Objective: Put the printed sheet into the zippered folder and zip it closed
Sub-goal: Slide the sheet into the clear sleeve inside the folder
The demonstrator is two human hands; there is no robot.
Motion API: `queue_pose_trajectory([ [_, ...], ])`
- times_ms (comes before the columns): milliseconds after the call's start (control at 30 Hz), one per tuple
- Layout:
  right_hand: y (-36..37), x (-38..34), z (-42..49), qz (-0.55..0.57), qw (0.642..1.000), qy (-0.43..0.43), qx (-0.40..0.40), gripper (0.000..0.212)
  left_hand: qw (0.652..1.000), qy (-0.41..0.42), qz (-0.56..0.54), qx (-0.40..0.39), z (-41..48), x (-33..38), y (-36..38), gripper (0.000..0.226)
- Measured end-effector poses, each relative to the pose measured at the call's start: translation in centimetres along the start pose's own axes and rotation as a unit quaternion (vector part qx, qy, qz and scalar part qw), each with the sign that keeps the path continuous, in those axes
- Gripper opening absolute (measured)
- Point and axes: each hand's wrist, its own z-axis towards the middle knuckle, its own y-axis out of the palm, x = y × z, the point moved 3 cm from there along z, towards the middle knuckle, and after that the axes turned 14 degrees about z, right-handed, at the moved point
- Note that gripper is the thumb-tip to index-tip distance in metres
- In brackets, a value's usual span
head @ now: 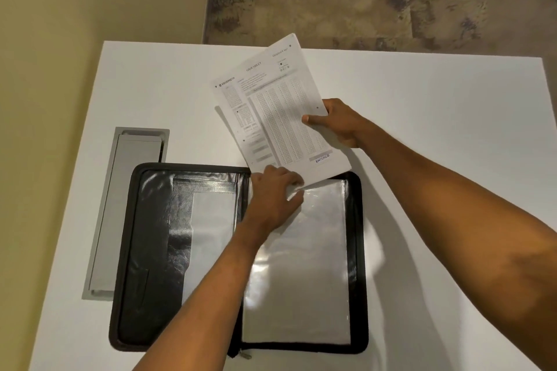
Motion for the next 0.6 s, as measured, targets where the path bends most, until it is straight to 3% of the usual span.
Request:
queue_pose_trajectory([
  [200,-0.2,2.3,0.8,0.023,0.999,0.014,0.019,0.045,0.999,0.020,0.028,-0.022,1.0,5.4,1.0,0.022],
  [500,0.1,4.1,0.5,0.053,0.998,0.036,0.019,0.039,0.994,-0.038,0.100,0.008,1.7,9.8,2.6,0.021],
  [600,-0.1,4.4,0.5,0.068,0.997,0.039,0.022,0.044,0.988,-0.052,0.146,0.000,1.8,10.4,2.7,0.007],
])
